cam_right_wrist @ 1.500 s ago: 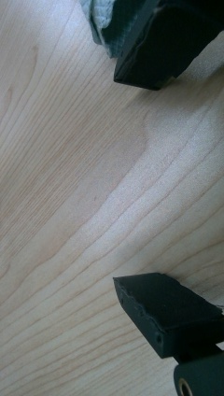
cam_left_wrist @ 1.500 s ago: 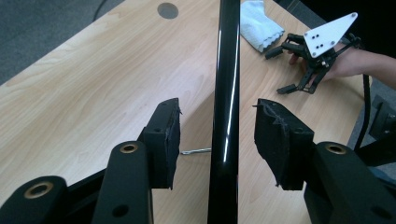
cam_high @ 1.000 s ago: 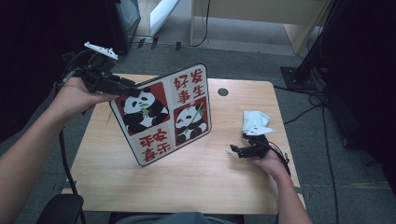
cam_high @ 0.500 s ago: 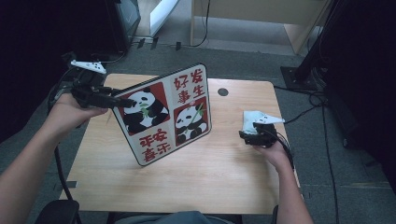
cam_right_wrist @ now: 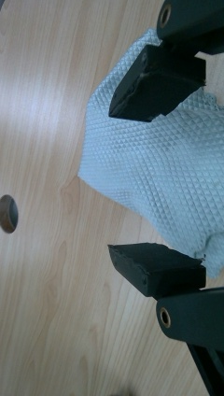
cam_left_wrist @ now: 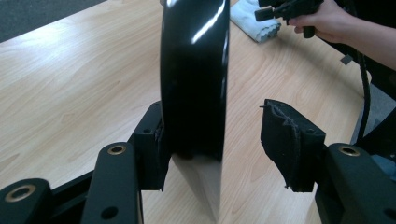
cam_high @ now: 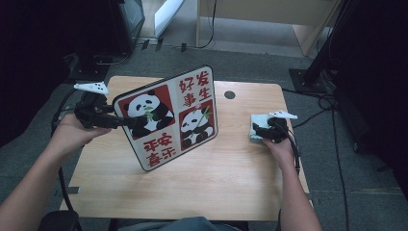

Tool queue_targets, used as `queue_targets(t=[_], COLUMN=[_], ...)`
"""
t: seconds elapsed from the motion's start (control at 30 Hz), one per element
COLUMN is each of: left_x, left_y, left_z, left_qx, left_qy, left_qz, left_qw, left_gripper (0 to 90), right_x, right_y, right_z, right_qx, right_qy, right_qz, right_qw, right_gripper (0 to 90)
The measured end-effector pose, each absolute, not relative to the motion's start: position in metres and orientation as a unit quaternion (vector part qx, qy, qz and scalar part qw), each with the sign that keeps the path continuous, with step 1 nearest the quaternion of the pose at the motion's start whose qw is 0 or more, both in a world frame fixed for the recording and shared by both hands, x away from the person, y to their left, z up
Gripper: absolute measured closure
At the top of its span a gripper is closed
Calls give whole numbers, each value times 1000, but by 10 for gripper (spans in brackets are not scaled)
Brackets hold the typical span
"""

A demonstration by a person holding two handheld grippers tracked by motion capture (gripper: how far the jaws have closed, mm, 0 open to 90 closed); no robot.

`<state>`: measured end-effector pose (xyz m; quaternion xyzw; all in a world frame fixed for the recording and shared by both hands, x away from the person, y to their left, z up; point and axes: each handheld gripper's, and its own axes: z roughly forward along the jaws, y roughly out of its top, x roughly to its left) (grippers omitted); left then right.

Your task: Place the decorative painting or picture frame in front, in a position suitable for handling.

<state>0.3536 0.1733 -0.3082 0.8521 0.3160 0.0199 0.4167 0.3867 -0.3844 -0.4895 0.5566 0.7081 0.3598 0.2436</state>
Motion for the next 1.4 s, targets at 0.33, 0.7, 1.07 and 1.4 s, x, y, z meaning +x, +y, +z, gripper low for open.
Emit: queue_targets(t=[0.33, 0.7, 1.07, 1.4], left_x=[349, 344, 340, 339], left_y=[172, 169, 168, 168], left_z=[-329, -338, -344, -346], left_qx=[849, 843, 839, 832], left_qy=[320, 325, 333, 341], left_qz=[18, 22, 26, 27], left_qw=[419, 428, 430, 437], left_gripper=[452, 454, 456, 473], right_x=[396, 394, 392, 388], right_y=[-389, -390, -388, -391], right_z=[-508, -516, -518, -515], right_qx=[578, 575, 572, 565], right_qy=[710, 712, 714, 722], right_qz=[332, 321, 313, 312], right_qw=[227, 243, 256, 251], right_gripper=[293, 371, 415, 679])
